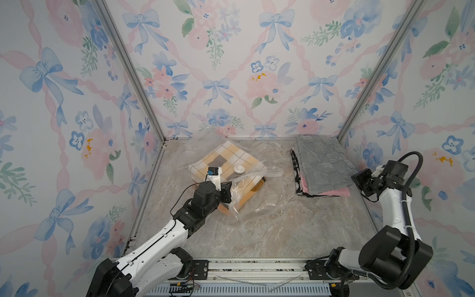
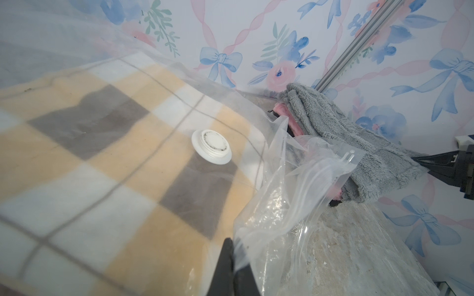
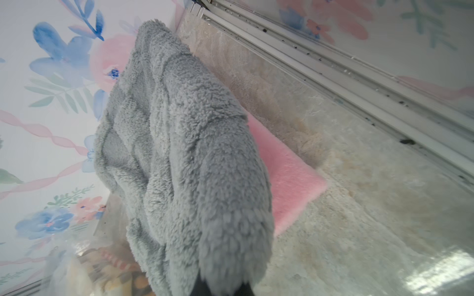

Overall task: Take the blanket out of the vacuum bag
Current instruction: Place the blanket at the corner of the board.

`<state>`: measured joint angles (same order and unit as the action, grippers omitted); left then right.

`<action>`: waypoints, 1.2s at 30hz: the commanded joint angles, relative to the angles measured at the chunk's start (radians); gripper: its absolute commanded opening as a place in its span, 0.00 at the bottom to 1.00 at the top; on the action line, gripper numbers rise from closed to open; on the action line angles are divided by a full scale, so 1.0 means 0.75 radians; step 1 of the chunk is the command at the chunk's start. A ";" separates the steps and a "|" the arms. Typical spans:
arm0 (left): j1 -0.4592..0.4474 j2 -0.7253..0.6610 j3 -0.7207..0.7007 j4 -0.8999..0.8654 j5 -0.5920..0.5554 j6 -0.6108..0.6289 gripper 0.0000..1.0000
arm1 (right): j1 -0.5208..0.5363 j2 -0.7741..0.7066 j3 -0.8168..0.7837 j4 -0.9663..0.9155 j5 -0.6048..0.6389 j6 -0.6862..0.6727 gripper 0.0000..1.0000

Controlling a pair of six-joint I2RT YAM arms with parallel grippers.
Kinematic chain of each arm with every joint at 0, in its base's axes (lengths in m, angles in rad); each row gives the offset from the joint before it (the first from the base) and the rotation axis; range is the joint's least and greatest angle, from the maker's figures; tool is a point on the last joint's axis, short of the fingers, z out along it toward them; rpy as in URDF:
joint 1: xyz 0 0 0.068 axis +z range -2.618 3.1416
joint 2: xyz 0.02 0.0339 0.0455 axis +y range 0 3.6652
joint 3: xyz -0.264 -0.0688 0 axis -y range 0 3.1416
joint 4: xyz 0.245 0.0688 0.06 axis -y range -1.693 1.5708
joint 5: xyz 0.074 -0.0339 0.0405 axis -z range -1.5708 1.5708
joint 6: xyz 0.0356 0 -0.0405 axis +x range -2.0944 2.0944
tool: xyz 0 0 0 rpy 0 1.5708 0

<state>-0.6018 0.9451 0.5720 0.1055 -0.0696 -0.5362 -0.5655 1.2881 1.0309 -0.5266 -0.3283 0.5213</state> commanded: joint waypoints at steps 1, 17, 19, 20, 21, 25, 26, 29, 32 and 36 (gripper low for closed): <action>0.005 -0.026 -0.003 -0.037 -0.005 -0.007 0.00 | 0.002 -0.013 -0.047 -0.090 0.197 -0.119 0.11; 0.031 -0.044 0.074 -0.212 -0.053 0.071 0.00 | 0.389 -0.319 0.017 -0.208 0.477 -0.302 0.85; 0.039 -0.042 0.070 -0.214 -0.036 0.068 0.00 | 0.522 -0.270 0.027 -0.246 0.420 -0.369 0.84; 0.040 -0.041 0.068 -0.216 -0.030 0.066 0.00 | 0.581 -0.241 0.030 -0.269 0.435 -0.388 0.84; 0.041 -0.040 0.064 -0.213 -0.022 0.060 0.00 | 0.644 -0.204 0.038 -0.299 0.464 -0.416 0.82; 0.042 -0.039 0.046 -0.208 -0.004 0.047 0.00 | 0.864 -0.069 0.048 -0.351 0.647 -0.470 0.78; 0.044 -0.039 0.043 -0.208 -0.003 0.047 0.00 | 0.901 -0.044 0.048 -0.349 0.699 -0.465 0.76; 0.043 -0.041 0.036 -0.216 0.002 0.043 0.00 | 0.981 0.034 0.070 -0.351 0.844 -0.435 0.72; 0.043 -0.045 0.029 -0.212 0.003 0.034 0.00 | 1.062 0.084 0.089 -0.344 0.994 -0.430 0.70; 0.043 -0.032 0.019 -0.204 0.000 0.027 0.00 | 1.144 0.175 0.116 -0.334 1.091 -0.447 0.67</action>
<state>-0.5755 0.9237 0.6041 -0.0257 -0.0803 -0.5098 0.2592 1.3838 1.0779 -0.7536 0.3779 0.1986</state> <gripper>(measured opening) 0.050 0.671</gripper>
